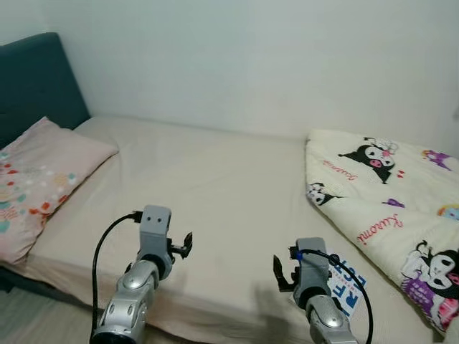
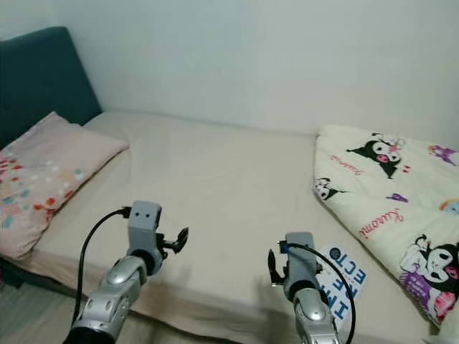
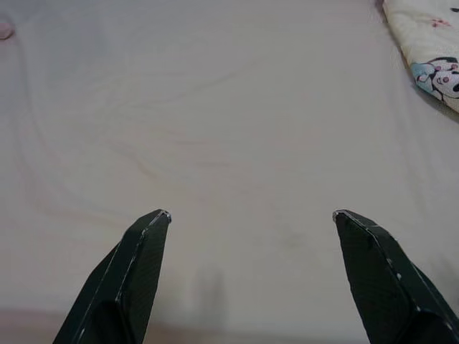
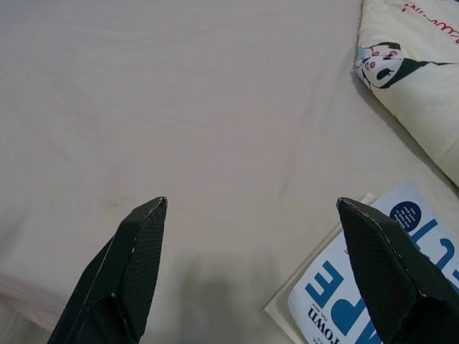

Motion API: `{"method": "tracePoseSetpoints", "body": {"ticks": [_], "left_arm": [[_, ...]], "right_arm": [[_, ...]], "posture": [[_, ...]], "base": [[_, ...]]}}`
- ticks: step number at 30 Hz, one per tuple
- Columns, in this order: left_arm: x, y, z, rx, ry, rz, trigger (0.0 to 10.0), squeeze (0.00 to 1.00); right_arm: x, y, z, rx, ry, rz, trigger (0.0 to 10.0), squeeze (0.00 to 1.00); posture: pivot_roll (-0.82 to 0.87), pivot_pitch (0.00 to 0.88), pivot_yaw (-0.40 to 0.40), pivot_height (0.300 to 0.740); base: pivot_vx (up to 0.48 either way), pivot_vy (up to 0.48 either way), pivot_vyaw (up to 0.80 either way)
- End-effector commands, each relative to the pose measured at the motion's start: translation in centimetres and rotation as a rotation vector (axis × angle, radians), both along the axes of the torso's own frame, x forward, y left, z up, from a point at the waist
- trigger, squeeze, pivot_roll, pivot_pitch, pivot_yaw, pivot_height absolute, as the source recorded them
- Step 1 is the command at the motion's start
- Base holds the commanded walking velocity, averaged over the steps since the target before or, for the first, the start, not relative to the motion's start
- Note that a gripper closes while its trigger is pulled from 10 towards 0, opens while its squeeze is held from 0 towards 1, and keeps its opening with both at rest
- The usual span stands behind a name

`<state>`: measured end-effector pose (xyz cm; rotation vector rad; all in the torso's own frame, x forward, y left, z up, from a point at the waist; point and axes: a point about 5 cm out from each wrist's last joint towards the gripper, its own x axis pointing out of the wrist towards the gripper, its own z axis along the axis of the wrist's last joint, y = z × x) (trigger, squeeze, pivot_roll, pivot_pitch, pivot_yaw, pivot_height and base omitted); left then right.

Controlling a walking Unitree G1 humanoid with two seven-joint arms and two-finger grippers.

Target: Clean up the room

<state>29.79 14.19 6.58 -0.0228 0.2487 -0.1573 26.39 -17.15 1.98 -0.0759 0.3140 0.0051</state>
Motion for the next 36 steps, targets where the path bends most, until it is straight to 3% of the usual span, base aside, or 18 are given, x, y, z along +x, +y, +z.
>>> {"method": "tracePoseSetpoints", "body": {"ticks": [1, 19, 36], "left_arm": [[-0.2, 0.3, 0.1, 0.011, -0.011, -0.004, 10.0, 0.00], [-0.6, 0.7, 0.0, 0.013, -0.016, 0.006, 10.0, 0.00], [-0.8, -0.1, 0.2, 0.017, -0.023, -0.035, 10.0, 0.00]], "right_arm": [[-0.3, -0.4, -0.2, 0.006, 0.013, -0.023, 10.0, 0.00], [0.0, -0.6, 0.1, 0.010, -0.001, -0.031, 10.0, 0.00], [-0.8, -1.1, -0.1, 0.015, 0.006, -0.062, 10.0, 0.00]], "posture": [[-0.02, 0.022, -0.008, 0.725], [-0.02, 0.031, -0.008, 0.655], [-0.02, 0.065, 0.005, 0.631]], "base": [[0.000, 0.000, 0.00], [0.000, 0.000, 0.00], [0.000, 0.000, 0.00]]}}
